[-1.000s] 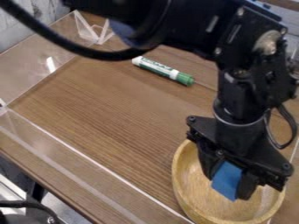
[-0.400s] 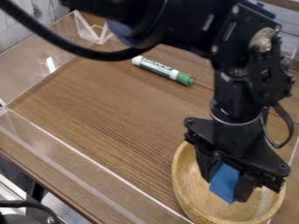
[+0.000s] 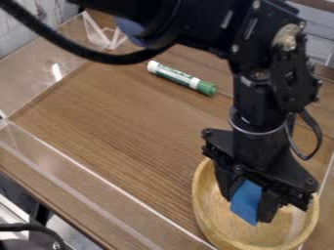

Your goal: Put the blue block in the brown bowl

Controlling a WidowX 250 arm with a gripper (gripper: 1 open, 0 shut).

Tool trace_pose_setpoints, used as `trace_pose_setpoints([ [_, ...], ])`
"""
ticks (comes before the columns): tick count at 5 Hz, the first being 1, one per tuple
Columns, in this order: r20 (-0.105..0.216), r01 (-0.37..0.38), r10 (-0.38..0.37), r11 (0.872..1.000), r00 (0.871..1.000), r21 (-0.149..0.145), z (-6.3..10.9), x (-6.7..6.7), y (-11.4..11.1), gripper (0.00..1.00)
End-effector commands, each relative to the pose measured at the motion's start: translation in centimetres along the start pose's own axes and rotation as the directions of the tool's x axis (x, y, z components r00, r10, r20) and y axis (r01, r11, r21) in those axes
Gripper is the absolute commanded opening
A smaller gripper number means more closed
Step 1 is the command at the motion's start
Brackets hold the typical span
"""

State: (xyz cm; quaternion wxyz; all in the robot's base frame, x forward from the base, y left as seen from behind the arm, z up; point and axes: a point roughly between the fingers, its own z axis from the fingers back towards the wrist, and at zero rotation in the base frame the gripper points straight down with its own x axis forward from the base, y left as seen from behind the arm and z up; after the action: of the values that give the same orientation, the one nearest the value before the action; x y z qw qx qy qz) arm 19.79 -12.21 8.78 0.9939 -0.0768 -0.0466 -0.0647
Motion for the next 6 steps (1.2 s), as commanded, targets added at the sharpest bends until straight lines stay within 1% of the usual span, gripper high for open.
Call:
trace_pose_setpoints([
  [1,0.05,-0.008,0.009,1.0,0.999,-0.013,1.1,1.2,-0.1,0.0],
  [3,0.063,-0.022,0.023,1.0,0.998,-0.006,0.9,2.0,0.2,0.0],
  [4,0.073,-0.029,0.029,1.0,0.997,-0.005,1.1,2.4,0.2,0.0],
  [6,0.079,-0.046,0.047,0.999,0.996,-0.007,1.1,2.7,0.2,0.0],
])
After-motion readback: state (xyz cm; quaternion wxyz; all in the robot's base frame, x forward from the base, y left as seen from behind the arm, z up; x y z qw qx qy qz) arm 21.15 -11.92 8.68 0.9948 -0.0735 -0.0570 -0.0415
